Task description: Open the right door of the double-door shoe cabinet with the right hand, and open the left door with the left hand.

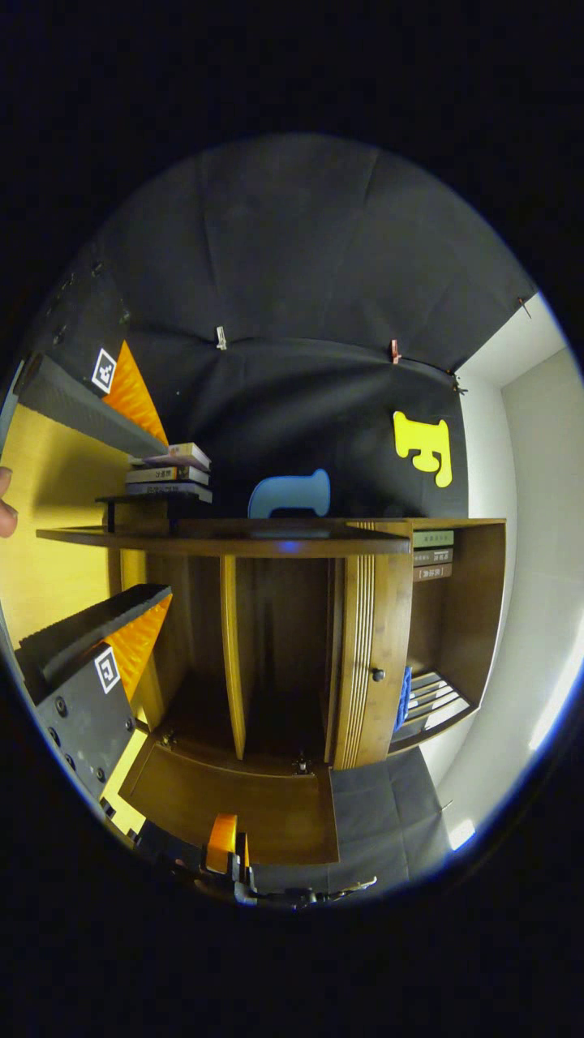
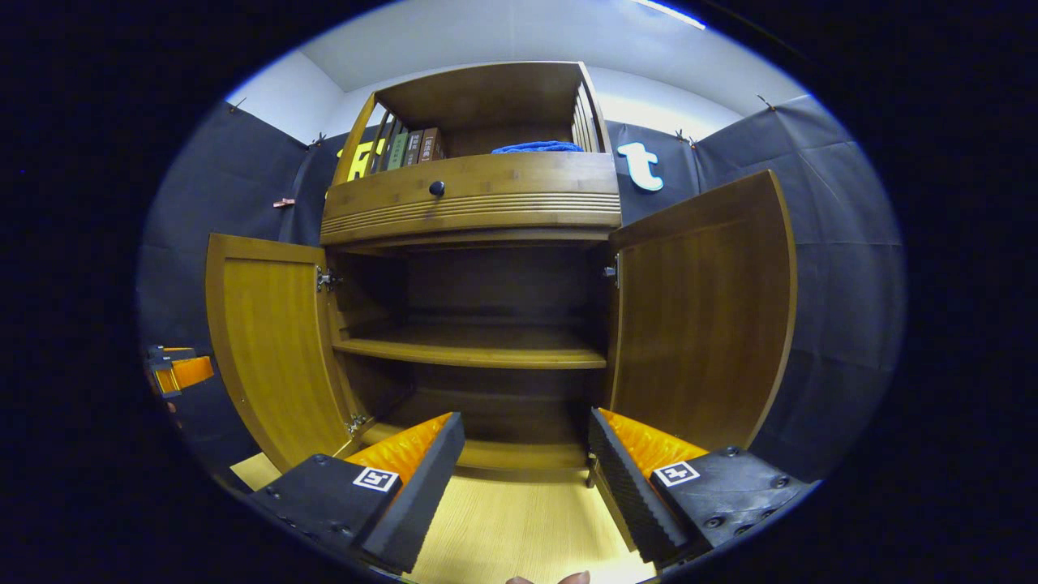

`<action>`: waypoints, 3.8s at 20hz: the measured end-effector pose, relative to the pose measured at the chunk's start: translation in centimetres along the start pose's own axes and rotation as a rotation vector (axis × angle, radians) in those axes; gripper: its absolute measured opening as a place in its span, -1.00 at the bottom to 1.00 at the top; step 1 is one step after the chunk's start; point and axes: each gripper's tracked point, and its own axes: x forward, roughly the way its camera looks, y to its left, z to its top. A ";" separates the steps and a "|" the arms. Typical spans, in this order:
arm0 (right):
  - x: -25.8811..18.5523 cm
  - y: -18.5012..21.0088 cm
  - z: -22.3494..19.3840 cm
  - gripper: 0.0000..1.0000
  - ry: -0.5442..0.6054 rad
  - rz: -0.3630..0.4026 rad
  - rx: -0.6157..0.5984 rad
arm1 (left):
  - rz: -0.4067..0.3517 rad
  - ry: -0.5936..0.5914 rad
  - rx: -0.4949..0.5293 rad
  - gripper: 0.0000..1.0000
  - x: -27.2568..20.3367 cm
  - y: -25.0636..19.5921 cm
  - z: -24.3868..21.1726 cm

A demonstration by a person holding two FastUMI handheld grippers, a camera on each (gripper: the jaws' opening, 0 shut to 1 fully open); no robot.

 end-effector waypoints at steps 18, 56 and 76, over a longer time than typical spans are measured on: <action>0.6 0.1 0.1 0.95 -0.035 0.003 -0.053 | -0.092 -0.020 0.031 0.93 1.8 -9.0 0.4; 0.2 0.1 -0.2 0.96 -0.033 -0.005 -0.061 | -0.079 -0.017 0.033 0.92 3.2 -12.3 0.6; -0.2 0.3 -0.4 0.96 -0.020 -0.004 -0.056 | -0.083 -0.012 0.032 0.92 2.9 -12.4 0.3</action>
